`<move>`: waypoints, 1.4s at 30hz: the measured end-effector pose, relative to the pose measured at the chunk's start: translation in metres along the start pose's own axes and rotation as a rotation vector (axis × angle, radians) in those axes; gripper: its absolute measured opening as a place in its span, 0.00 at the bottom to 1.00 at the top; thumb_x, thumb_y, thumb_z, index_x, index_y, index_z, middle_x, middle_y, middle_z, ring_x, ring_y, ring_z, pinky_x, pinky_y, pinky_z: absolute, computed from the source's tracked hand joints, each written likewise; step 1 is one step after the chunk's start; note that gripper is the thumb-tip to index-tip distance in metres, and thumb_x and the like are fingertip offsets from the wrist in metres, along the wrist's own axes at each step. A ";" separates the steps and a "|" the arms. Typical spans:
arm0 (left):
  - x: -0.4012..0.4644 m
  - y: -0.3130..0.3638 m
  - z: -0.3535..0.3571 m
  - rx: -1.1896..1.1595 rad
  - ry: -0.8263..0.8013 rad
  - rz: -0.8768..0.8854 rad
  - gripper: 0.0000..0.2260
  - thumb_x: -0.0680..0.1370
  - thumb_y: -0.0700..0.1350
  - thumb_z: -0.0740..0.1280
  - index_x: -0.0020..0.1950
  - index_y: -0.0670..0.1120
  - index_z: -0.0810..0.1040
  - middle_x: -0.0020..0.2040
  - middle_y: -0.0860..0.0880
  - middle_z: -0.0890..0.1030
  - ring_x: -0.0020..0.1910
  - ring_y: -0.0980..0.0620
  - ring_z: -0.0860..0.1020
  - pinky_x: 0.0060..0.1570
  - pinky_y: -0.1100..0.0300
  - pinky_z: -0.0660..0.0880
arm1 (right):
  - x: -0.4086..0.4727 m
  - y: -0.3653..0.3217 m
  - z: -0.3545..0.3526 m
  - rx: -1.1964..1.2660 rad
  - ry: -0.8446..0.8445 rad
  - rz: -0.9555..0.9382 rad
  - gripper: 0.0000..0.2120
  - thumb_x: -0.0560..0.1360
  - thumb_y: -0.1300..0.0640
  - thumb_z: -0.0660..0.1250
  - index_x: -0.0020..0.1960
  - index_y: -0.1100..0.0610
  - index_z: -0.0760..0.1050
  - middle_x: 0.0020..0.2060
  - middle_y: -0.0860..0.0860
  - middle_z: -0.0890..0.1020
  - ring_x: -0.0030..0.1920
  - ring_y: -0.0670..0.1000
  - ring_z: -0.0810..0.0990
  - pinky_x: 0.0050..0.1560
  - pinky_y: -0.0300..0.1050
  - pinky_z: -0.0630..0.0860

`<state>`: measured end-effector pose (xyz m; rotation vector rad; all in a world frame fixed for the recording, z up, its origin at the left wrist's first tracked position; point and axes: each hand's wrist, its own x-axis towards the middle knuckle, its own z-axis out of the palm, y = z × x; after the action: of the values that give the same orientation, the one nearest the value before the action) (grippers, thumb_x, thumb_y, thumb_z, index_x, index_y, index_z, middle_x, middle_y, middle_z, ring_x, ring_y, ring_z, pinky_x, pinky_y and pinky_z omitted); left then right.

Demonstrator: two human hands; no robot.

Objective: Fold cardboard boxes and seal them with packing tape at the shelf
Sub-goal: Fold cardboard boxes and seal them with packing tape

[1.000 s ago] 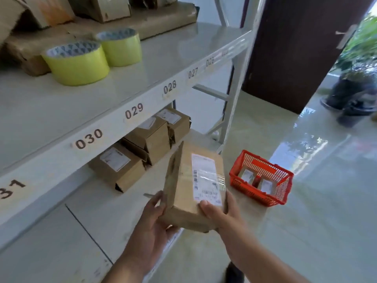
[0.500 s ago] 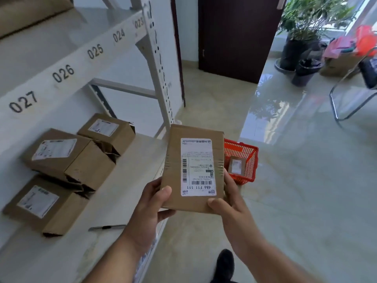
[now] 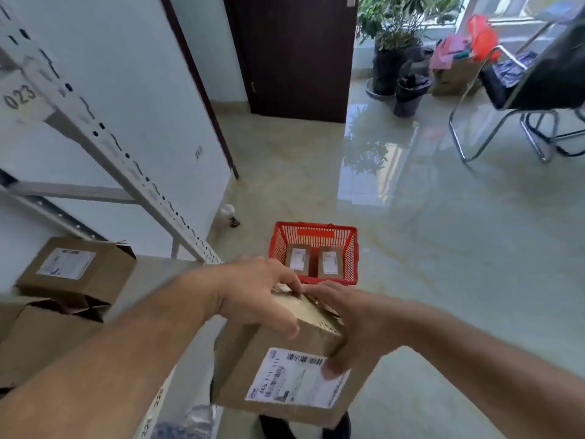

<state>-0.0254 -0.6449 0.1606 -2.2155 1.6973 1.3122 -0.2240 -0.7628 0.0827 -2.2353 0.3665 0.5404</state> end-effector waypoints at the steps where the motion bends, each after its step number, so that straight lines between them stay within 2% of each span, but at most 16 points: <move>1: 0.010 0.005 -0.008 -0.067 -0.015 0.030 0.27 0.65 0.61 0.74 0.65 0.66 0.76 0.59 0.61 0.76 0.56 0.60 0.77 0.55 0.56 0.81 | 0.001 0.010 0.000 0.137 -0.005 0.004 0.59 0.61 0.40 0.84 0.82 0.37 0.50 0.73 0.38 0.67 0.72 0.44 0.69 0.74 0.50 0.71; 3: 0.028 0.005 -0.023 -0.232 0.024 0.096 0.22 0.73 0.56 0.73 0.66 0.67 0.74 0.64 0.66 0.72 0.57 0.64 0.76 0.53 0.59 0.79 | 0.003 0.029 0.004 0.542 0.017 -0.004 0.55 0.63 0.45 0.84 0.81 0.38 0.55 0.68 0.43 0.75 0.67 0.49 0.78 0.65 0.53 0.80; 4: 0.037 0.001 -0.028 -0.308 0.138 0.117 0.20 0.76 0.57 0.71 0.67 0.68 0.73 0.65 0.67 0.70 0.58 0.65 0.75 0.55 0.59 0.78 | 0.006 0.038 0.006 0.733 0.073 0.002 0.52 0.64 0.47 0.85 0.79 0.38 0.58 0.66 0.46 0.79 0.65 0.52 0.81 0.62 0.55 0.81; 8: 0.081 -0.042 -0.009 -0.840 0.797 -0.096 0.16 0.81 0.62 0.66 0.66 0.57 0.76 0.58 0.59 0.79 0.62 0.53 0.78 0.57 0.55 0.74 | 0.032 0.070 0.014 1.240 0.375 0.106 0.41 0.69 0.43 0.82 0.77 0.48 0.68 0.65 0.52 0.83 0.64 0.58 0.83 0.64 0.61 0.79; 10: 0.106 -0.055 0.020 -0.980 0.695 -0.178 0.17 0.81 0.64 0.63 0.63 0.55 0.77 0.56 0.58 0.81 0.62 0.50 0.79 0.53 0.57 0.73 | 0.050 0.077 0.010 1.346 0.470 0.132 0.32 0.74 0.42 0.76 0.74 0.48 0.72 0.64 0.51 0.84 0.63 0.57 0.84 0.58 0.55 0.81; 12: 0.127 -0.058 0.043 -1.168 0.421 -0.116 0.19 0.82 0.64 0.60 0.66 0.55 0.78 0.60 0.56 0.84 0.61 0.55 0.81 0.56 0.58 0.74 | 0.072 0.080 0.000 1.404 0.527 0.195 0.24 0.78 0.42 0.72 0.71 0.46 0.75 0.62 0.50 0.85 0.62 0.55 0.85 0.48 0.48 0.81; 14: 0.151 -0.067 0.052 -1.287 0.299 -0.081 0.20 0.84 0.62 0.57 0.69 0.56 0.78 0.61 0.57 0.84 0.61 0.59 0.81 0.62 0.58 0.73 | 0.100 0.088 -0.011 1.421 0.555 0.236 0.23 0.79 0.42 0.70 0.71 0.47 0.75 0.62 0.51 0.85 0.61 0.57 0.85 0.47 0.49 0.80; 18: 0.213 -0.102 0.037 -1.276 0.260 -0.132 0.23 0.80 0.72 0.57 0.71 0.66 0.75 0.66 0.63 0.80 0.71 0.59 0.74 0.76 0.50 0.63 | 0.166 0.106 -0.030 1.400 0.678 0.401 0.19 0.83 0.40 0.64 0.70 0.47 0.77 0.60 0.50 0.86 0.60 0.54 0.85 0.64 0.57 0.80; 22: 0.263 -0.116 0.013 -1.257 0.345 -0.158 0.16 0.86 0.59 0.54 0.72 0.61 0.73 0.59 0.69 0.77 0.63 0.64 0.73 0.66 0.63 0.63 | 0.228 0.125 -0.041 1.285 0.865 0.594 0.15 0.83 0.40 0.63 0.60 0.48 0.82 0.50 0.47 0.88 0.50 0.49 0.88 0.50 0.48 0.83; 24: 0.295 -0.129 0.010 -1.183 0.364 -0.222 0.16 0.87 0.57 0.54 0.72 0.58 0.72 0.60 0.66 0.74 0.64 0.62 0.70 0.63 0.66 0.63 | 0.258 0.143 -0.043 1.222 0.891 0.681 0.17 0.84 0.40 0.60 0.56 0.48 0.83 0.48 0.46 0.88 0.48 0.47 0.87 0.50 0.48 0.83; 27: 0.349 -0.158 0.015 -1.084 0.394 -0.288 0.14 0.87 0.54 0.56 0.62 0.55 0.81 0.57 0.64 0.80 0.60 0.60 0.77 0.49 0.77 0.67 | 0.304 0.181 -0.044 1.148 0.869 0.756 0.20 0.83 0.41 0.56 0.53 0.48 0.84 0.51 0.50 0.87 0.50 0.49 0.86 0.55 0.55 0.84; 29: 0.387 -0.179 0.021 -1.045 0.432 -0.331 0.10 0.87 0.50 0.58 0.57 0.55 0.80 0.51 0.67 0.78 0.55 0.65 0.76 0.43 0.82 0.65 | 0.338 0.213 -0.043 1.138 0.835 0.795 0.19 0.81 0.48 0.56 0.47 0.51 0.84 0.48 0.53 0.86 0.48 0.51 0.85 0.51 0.56 0.84; 32: 0.445 -0.214 0.036 -0.983 0.494 -0.391 0.13 0.87 0.45 0.60 0.70 0.50 0.78 0.51 0.65 0.74 0.52 0.66 0.73 0.41 0.86 0.61 | 0.389 0.259 -0.032 1.129 0.748 0.791 0.16 0.84 0.54 0.55 0.53 0.51 0.82 0.48 0.49 0.86 0.50 0.49 0.84 0.44 0.46 0.79; 34: 0.488 -0.241 0.054 -0.947 0.478 -0.419 0.15 0.86 0.44 0.60 0.72 0.50 0.76 0.57 0.61 0.76 0.58 0.60 0.75 0.44 0.82 0.64 | 0.428 0.296 -0.015 1.109 0.730 0.799 0.13 0.85 0.53 0.56 0.62 0.50 0.79 0.54 0.47 0.84 0.53 0.47 0.82 0.45 0.43 0.76; 36: 0.528 -0.268 0.072 -0.944 0.463 -0.440 0.16 0.86 0.43 0.59 0.72 0.53 0.75 0.57 0.62 0.76 0.54 0.63 0.75 0.43 0.81 0.65 | 0.466 0.333 0.005 1.063 0.703 0.822 0.13 0.86 0.51 0.57 0.65 0.48 0.77 0.55 0.46 0.82 0.54 0.46 0.80 0.45 0.43 0.75; 42: 0.629 -0.342 0.136 -0.940 0.393 -0.524 0.17 0.85 0.41 0.58 0.71 0.56 0.74 0.58 0.59 0.78 0.47 0.66 0.74 0.35 0.80 0.67 | 0.556 0.415 0.064 1.037 0.539 0.876 0.11 0.86 0.53 0.57 0.56 0.48 0.78 0.54 0.46 0.83 0.55 0.48 0.80 0.59 0.53 0.80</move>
<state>0.1953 -0.9232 -0.4760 -3.2477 0.3924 1.8020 0.0657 -1.0299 -0.4918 -1.0805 1.5322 0.0735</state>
